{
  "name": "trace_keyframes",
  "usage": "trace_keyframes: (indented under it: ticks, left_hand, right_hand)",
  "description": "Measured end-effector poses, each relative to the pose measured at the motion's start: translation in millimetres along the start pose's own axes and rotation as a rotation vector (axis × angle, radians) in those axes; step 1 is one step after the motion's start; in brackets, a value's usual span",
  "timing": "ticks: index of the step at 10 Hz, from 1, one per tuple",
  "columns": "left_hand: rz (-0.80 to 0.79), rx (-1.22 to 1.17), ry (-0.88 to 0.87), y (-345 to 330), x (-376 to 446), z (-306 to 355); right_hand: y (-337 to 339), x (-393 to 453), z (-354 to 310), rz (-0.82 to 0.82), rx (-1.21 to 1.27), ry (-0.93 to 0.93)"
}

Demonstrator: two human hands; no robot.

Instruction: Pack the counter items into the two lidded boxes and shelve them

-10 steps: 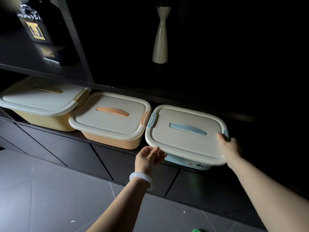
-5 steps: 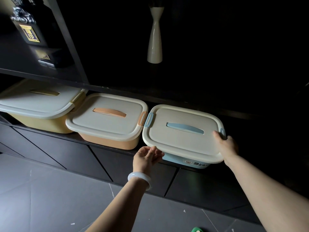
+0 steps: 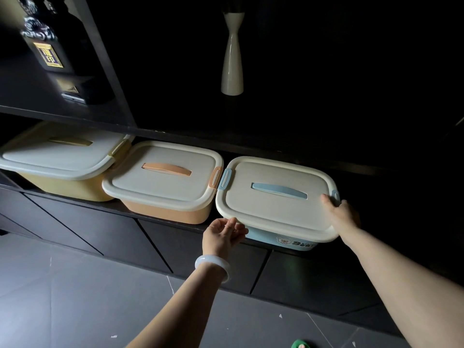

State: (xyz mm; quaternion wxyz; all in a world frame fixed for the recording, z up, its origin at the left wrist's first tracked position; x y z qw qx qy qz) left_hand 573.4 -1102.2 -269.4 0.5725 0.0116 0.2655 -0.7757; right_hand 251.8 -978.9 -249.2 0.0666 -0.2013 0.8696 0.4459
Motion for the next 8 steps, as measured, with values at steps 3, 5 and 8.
trace_keyframes:
  ticks: [3, 5, 8]
  left_hand:
    - [-0.005, 0.133, 0.033, 5, 2, 6]
    - [-0.091, 0.661, -0.081, -2, -5, 26]
    - [-0.339, 1.29, -0.479, -94, -65, 79]
  right_hand:
    - [21, -23, -5, 0.008, -0.276, 0.069]
    - [39, -47, -5, -0.013, -0.364, 0.102]
    - [82, -101, 2, -0.117, -0.457, 0.309]
Point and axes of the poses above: each hand's wrist, its own x-axis towards the middle knuckle, its own y-axis out of the back of the hand, z = x × y, the point moved 9 cm from there along x, towards the middle knuckle, and after that the axes turned 6 degrees about -y, right-handed, at the moved point
